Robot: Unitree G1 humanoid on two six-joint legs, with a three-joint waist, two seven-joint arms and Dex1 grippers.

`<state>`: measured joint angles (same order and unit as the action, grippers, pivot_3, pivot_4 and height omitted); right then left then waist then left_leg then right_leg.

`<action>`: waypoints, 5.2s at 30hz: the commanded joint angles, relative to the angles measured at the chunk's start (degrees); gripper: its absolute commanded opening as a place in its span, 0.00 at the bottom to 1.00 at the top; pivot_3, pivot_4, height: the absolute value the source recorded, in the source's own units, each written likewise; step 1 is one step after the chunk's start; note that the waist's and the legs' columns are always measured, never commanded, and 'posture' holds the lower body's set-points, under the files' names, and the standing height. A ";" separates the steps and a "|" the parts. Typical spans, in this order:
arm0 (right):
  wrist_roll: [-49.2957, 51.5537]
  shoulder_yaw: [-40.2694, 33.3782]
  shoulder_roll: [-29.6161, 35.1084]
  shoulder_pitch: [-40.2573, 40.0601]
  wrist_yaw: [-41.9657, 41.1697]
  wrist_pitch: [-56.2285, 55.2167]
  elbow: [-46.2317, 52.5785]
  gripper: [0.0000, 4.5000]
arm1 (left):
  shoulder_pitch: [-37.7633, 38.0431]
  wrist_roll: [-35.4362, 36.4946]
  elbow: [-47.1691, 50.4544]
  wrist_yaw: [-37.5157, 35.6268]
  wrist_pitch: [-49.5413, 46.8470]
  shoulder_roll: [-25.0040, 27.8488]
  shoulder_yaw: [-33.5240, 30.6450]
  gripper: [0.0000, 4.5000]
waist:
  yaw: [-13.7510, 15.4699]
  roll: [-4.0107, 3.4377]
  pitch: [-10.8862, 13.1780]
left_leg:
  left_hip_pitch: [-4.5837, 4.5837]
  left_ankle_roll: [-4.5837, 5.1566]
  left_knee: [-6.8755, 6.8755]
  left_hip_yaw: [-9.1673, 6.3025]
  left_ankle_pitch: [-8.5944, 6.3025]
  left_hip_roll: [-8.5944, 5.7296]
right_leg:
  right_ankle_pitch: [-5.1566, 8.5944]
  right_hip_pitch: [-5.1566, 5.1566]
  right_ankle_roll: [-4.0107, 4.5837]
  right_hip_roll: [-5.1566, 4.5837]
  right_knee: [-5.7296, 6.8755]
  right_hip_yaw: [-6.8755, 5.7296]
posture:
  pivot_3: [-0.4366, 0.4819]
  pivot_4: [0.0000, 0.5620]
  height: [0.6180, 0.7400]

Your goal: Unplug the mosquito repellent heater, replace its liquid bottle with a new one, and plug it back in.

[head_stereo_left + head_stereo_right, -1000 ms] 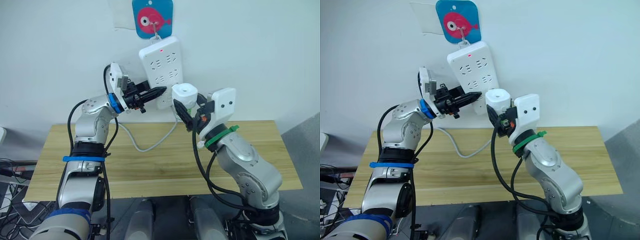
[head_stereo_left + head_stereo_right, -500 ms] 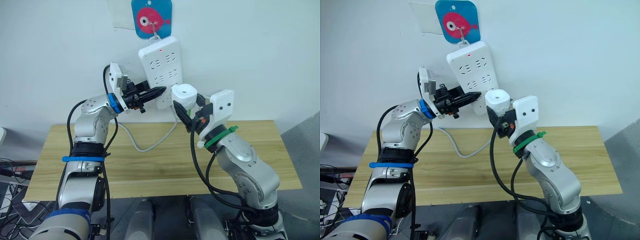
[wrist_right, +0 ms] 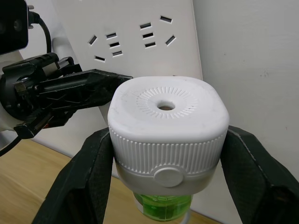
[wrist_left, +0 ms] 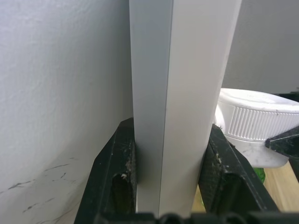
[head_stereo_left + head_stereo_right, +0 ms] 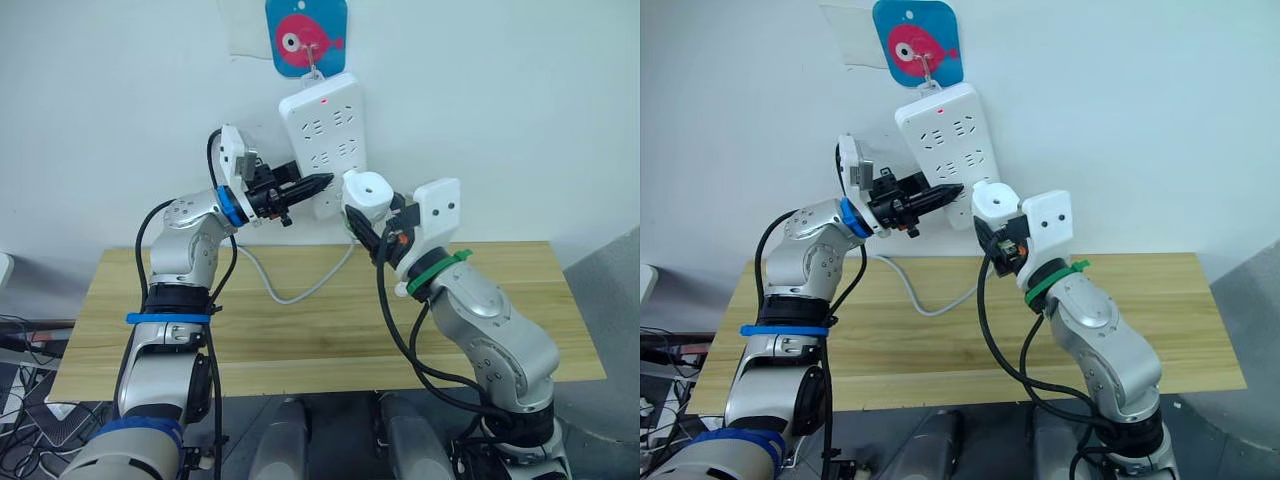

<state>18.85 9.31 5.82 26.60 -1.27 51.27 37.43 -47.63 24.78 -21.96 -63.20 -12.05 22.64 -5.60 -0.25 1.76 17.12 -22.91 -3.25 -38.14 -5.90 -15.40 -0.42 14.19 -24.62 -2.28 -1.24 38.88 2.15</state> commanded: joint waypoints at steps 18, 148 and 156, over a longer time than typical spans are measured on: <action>-2.58 -1.59 -2.24 7.40 0.30 0.66 -7.81 0.65 | -0.12 1.86 3.96 -2.22 -1.47 -2.33 0.82 0.29 | -0.62 -0.01 0.00 | 0.00 -0.17 0.03 0.05 0.16 0.02 | -0.13 -0.13 0.22 0.20 0.11 -0.02 | 0.61 0.50 1.00; 12.07 -9.44 14.70 -2.71 -24.28 7.48 10.90 0.46 | 36.99 13.21 43.91 0.51 -3.46 12.05 -8.23 1.00 | 2.28 -0.11 0.11 | -0.92 -0.38 0.41 -1.12 0.93 0.12 | -0.31 -0.60 0.80 -0.17 -0.17 -1.23 | 0.77 0.51 1.00; 6.48 -3.02 13.52 -1.07 -19.92 1.29 5.41 0.01 | 39.99 12.75 46.29 5.63 -2.61 10.13 -6.88 1.00 | 3.46 -0.14 0.13 | -0.92 -0.39 0.41 -1.08 0.94 0.08 | -0.23 -0.61 0.68 -0.08 -0.20 -1.21 | 0.76 0.52 1.00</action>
<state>26.92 5.53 19.68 25.12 -22.42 54.81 42.33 -8.15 37.69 22.54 -58.54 -15.83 33.29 -12.78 3.21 1.62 17.25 -23.83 -3.65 -37.73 -6.97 -14.46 -0.34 13.94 -25.23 -1.57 -1.32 38.67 0.95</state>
